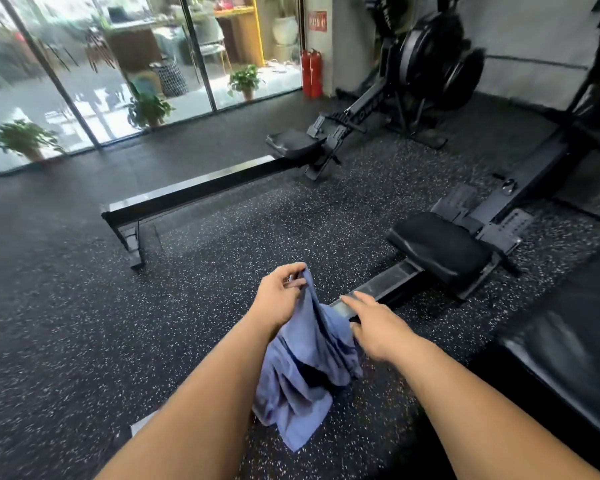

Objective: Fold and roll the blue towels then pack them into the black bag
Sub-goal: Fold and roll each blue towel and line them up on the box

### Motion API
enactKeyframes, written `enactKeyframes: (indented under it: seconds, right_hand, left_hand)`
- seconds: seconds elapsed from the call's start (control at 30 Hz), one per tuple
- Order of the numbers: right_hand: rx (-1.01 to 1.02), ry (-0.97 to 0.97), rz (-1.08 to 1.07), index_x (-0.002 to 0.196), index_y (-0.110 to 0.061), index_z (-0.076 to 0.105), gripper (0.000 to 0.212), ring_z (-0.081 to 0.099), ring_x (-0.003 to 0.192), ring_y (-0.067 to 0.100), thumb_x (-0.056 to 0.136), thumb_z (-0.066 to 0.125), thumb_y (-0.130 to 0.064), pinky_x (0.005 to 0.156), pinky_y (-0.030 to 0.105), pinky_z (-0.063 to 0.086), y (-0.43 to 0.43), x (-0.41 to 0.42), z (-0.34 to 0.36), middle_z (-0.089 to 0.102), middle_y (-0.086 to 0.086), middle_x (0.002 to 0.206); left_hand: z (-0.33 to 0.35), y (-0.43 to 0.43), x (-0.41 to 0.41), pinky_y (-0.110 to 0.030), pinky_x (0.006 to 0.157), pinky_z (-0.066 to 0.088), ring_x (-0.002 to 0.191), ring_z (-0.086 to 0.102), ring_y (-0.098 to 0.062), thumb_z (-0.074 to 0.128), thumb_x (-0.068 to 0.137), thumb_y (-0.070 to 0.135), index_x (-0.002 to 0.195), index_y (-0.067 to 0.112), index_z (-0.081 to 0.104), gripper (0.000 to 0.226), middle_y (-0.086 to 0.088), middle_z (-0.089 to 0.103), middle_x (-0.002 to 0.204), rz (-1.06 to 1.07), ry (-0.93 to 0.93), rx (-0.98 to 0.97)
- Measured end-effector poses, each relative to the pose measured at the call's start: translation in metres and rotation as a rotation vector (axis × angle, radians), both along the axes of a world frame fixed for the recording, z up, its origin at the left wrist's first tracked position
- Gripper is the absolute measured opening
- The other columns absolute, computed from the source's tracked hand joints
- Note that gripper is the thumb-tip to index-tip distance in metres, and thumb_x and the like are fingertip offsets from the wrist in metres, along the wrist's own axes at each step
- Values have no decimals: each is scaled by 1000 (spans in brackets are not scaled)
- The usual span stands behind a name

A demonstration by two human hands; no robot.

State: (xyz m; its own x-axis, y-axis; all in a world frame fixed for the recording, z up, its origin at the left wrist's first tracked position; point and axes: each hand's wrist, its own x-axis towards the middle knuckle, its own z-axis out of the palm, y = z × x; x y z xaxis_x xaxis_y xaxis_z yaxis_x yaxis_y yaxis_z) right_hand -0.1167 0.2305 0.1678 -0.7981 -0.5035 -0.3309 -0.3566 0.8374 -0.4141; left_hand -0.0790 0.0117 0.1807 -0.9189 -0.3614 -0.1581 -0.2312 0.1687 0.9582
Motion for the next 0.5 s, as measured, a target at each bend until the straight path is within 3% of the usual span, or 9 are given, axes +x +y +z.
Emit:
enactKeyframes:
  seconds: [0.13,0.27,0.43,0.5]
  right_hand:
    - [-34,33,-5,163,-42,25,61,35,151,25,108,47,-25,119,45,38,11,4,36,16,-13,173]
    - [-100,141,-10,162,-43,28,63,44,146,22,106,55,-32,115,41,42,21,12,77,35,-9,167]
    - [-200,287,-89,157,-47,37,65,61,127,22,98,66,-47,102,39,51,37,19,131,61,-8,146]
    - [-271,340,-141,153,-44,45,63,64,120,18,95,69,-52,100,38,52,45,25,152,68,-13,134]
  left_hand:
    - [35,4,2,-11,76,54,86,69,7,62,98,-8,125,21,74,42,-2,72,126,-11,68,-18]
    - [79,17,6,-37,108,54,113,71,-13,78,92,4,119,26,78,35,7,75,122,-61,132,-63]
    - [134,46,12,-39,106,56,102,73,-15,84,86,5,119,23,79,38,3,78,118,-136,235,-85]
    - [155,60,14,-32,94,61,88,71,-10,84,86,3,119,19,78,37,0,78,113,-173,268,-61]
